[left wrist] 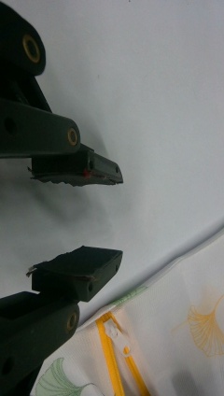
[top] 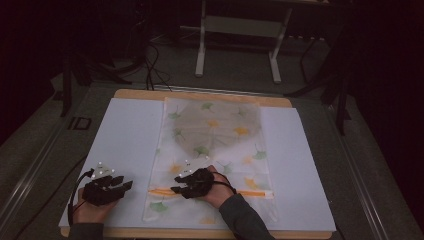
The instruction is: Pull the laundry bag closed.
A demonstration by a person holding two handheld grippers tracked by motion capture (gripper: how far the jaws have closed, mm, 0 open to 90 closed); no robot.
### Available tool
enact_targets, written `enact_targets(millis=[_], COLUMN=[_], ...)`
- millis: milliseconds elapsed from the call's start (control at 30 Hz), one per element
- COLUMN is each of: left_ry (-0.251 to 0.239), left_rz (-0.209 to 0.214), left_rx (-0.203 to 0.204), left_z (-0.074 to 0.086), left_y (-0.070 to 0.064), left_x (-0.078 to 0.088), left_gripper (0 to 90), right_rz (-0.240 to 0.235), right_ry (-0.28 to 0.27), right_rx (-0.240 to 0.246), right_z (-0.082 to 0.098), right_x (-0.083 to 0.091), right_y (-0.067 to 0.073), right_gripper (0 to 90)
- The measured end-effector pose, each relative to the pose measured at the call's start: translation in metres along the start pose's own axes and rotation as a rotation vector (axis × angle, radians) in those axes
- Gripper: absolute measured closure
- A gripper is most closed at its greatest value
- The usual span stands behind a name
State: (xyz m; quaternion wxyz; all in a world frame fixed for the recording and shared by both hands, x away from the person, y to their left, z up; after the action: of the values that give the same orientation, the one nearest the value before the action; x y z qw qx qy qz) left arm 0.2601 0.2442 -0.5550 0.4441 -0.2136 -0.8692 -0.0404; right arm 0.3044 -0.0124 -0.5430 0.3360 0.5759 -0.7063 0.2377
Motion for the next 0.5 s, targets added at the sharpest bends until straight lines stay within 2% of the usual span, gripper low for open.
enact_targets(millis=[500], left_ry=[0.0], left_rz=[0.001], left_rx=[0.0], left_z=[0.0], left_y=[0.001], left_x=[0.0], left_gripper=[56.8], right_rz=[-0.038], right_ry=[0.001], right_rx=[0.02], right_z=[-0.015], right_x=[-0.019], right_y=[0.009], right_gripper=[66.5])
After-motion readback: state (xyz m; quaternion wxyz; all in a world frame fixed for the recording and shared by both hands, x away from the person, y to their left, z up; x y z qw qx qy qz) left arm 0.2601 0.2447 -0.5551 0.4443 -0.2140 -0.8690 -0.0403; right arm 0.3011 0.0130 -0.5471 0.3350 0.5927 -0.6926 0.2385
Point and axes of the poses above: each handheld gripper's, and its own axes: x roughly backward along the jaws, z roughly out of its underside, y roughly to its left, the point moved 4 cm from there along -x, roughly forward along the jaws, and after that the axes turned 6 degrees about y, right-handed, at the moved point
